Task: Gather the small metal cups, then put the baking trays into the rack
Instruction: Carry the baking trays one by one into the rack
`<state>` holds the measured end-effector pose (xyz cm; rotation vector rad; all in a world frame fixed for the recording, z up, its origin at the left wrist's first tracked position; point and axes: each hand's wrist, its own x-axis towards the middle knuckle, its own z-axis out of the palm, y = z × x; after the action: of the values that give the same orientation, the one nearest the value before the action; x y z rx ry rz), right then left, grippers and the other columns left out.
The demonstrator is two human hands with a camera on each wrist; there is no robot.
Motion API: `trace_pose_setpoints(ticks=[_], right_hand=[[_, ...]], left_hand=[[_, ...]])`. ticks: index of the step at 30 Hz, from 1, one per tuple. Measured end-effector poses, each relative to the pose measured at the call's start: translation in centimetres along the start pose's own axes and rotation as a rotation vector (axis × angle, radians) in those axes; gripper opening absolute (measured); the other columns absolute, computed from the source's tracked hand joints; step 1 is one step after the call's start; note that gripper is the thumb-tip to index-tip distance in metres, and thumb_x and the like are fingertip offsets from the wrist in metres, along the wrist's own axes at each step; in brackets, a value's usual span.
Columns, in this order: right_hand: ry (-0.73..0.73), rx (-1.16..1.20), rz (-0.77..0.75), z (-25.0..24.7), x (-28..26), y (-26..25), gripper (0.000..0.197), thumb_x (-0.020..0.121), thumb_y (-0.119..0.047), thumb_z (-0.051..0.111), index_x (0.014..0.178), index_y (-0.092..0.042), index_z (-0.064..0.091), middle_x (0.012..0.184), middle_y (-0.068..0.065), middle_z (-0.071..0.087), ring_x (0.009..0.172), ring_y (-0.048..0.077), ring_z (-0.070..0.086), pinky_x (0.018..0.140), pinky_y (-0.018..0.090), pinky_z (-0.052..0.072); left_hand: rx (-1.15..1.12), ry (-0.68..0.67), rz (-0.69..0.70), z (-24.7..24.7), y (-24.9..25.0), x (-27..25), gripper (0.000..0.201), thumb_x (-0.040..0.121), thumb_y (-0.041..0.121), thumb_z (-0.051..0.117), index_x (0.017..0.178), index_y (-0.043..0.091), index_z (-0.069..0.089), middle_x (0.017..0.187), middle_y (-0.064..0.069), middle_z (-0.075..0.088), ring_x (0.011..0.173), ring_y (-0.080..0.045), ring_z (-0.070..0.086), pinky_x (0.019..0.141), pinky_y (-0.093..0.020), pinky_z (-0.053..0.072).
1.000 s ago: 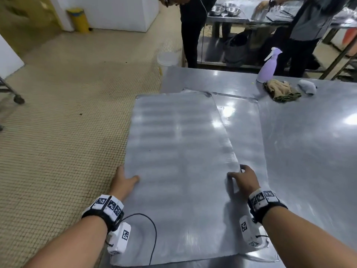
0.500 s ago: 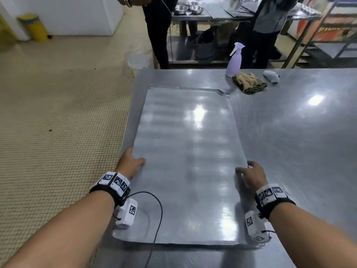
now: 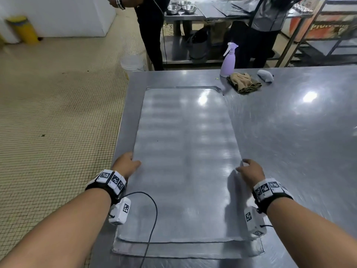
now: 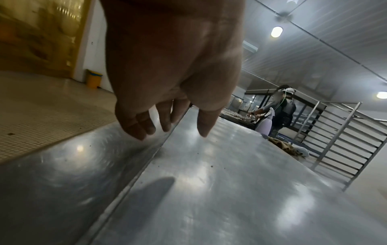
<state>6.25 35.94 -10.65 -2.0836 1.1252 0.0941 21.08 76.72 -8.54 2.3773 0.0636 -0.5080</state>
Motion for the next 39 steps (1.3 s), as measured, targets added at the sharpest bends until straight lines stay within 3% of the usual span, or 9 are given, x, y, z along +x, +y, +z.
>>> trace_pose_setpoints(ticks=[7, 11, 19, 21, 25, 27, 29, 32, 39], right_hand=[[-0.034, -0.179, 0.000, -0.2, -1.3, 0.5, 0.026, 0.084, -0.014, 0.067, 0.108, -0.005, 0.064, 0.113, 0.017, 0.068, 0.096, 0.034, 0.062, 0.088, 0.039, 0.052], [-0.011, -0.149, -0.026, -0.3, -2.5, 0.8, 0.039, 0.088, -0.014, 0.069, 0.125, -0.006, 0.063, 0.124, 0.017, 0.066, 0.114, 0.038, 0.060, 0.092, 0.039, 0.047], [-0.010, -0.131, -0.075, -0.6, -4.0, 1.0, 0.029, 0.089, -0.015, 0.068, 0.117, -0.012, 0.071, 0.117, 0.014, 0.071, 0.114, 0.036, 0.061, 0.087, 0.034, 0.045], [-0.015, -0.132, -0.080, -0.6, -4.0, 1.1, 0.015, 0.087, -0.015, 0.068, 0.101, -0.015, 0.074, 0.102, 0.013, 0.072, 0.104, 0.037, 0.063, 0.081, 0.034, 0.046], [-0.006, -0.147, -0.065, -0.3, -3.6, 2.0, 0.013, 0.082, -0.018, 0.070, 0.072, -0.012, 0.064, 0.076, 0.007, 0.069, 0.078, 0.028, 0.063, 0.057, 0.028, 0.041], [0.006, -0.155, -0.067, 0.0, -3.3, 2.4, 0.016, 0.081, -0.019, 0.071, 0.069, -0.012, 0.062, 0.073, 0.007, 0.068, 0.073, 0.024, 0.062, 0.054, 0.026, 0.038], [0.010, -0.186, -0.070, 0.1, -3.3, 2.6, 0.015, 0.081, -0.020, 0.070, 0.073, -0.010, 0.064, 0.073, 0.007, 0.068, 0.072, 0.023, 0.061, 0.055, 0.026, 0.039], [0.002, -0.206, -0.081, 0.3, -3.2, 2.7, 0.013, 0.081, -0.019, 0.069, 0.075, -0.009, 0.063, 0.074, 0.008, 0.067, 0.074, 0.025, 0.061, 0.058, 0.028, 0.042], [-0.011, -0.207, -0.074, -0.1, -2.5, 2.7, 0.007, 0.082, -0.011, 0.064, 0.079, -0.005, 0.062, 0.077, 0.011, 0.066, 0.073, 0.025, 0.059, 0.059, 0.028, 0.041]], left_hand=[[0.106, 0.066, -0.052, 0.5, -1.9, -0.8, 0.021, 0.088, 0.020, 0.065, 0.074, 0.004, 0.061, 0.073, -0.012, 0.062, 0.074, -0.031, 0.059, 0.059, -0.029, 0.038], [0.030, 0.064, -0.062, 0.9, -3.5, -1.6, 0.024, 0.086, 0.017, 0.065, 0.068, 0.002, 0.065, 0.066, -0.010, 0.060, 0.065, -0.027, 0.053, 0.057, -0.028, 0.035], [-0.188, -0.034, -0.094, 0.3, -5.4, -1.0, 0.023, 0.079, 0.026, 0.073, 0.081, 0.004, 0.075, 0.079, -0.005, 0.070, 0.079, -0.024, 0.062, 0.080, -0.035, 0.050], [-0.213, -0.032, -0.092, 0.3, -5.1, -1.1, 0.016, 0.083, 0.023, 0.075, 0.076, 0.008, 0.074, 0.080, -0.001, 0.069, 0.081, -0.019, 0.062, 0.087, -0.036, 0.049], [-0.224, -0.035, -0.074, 0.8, -4.7, -1.1, 0.032, 0.089, 0.014, 0.072, 0.066, 0.028, 0.054, 0.076, 0.009, 0.053, 0.085, -0.017, 0.050, 0.072, -0.026, 0.039], [-0.244, -0.041, -0.055, 0.8, -4.5, -1.0, 0.031, 0.090, 0.013, 0.071, 0.069, 0.030, 0.056, 0.075, 0.011, 0.053, 0.092, -0.017, 0.050, 0.074, -0.027, 0.040], [-0.248, -0.048, -0.064, 0.6, -4.5, -0.8, 0.012, 0.090, 0.014, 0.072, 0.089, 0.026, 0.070, 0.090, 0.008, 0.064, 0.100, -0.018, 0.055, 0.092, -0.030, 0.044], [-0.252, -0.061, -0.078, 0.3, -4.6, -0.5, 0.038, 0.089, 0.016, 0.074, 0.125, 0.007, 0.067, 0.120, -0.004, 0.069, 0.111, -0.022, 0.062, 0.107, -0.039, 0.045], [-0.216, -0.110, -0.096, 0.6, -5.1, -0.8, 0.055, 0.076, 0.039, 0.081, 0.123, 0.013, 0.070, 0.116, 0.000, 0.072, 0.113, -0.021, 0.065, 0.107, -0.046, 0.047]])
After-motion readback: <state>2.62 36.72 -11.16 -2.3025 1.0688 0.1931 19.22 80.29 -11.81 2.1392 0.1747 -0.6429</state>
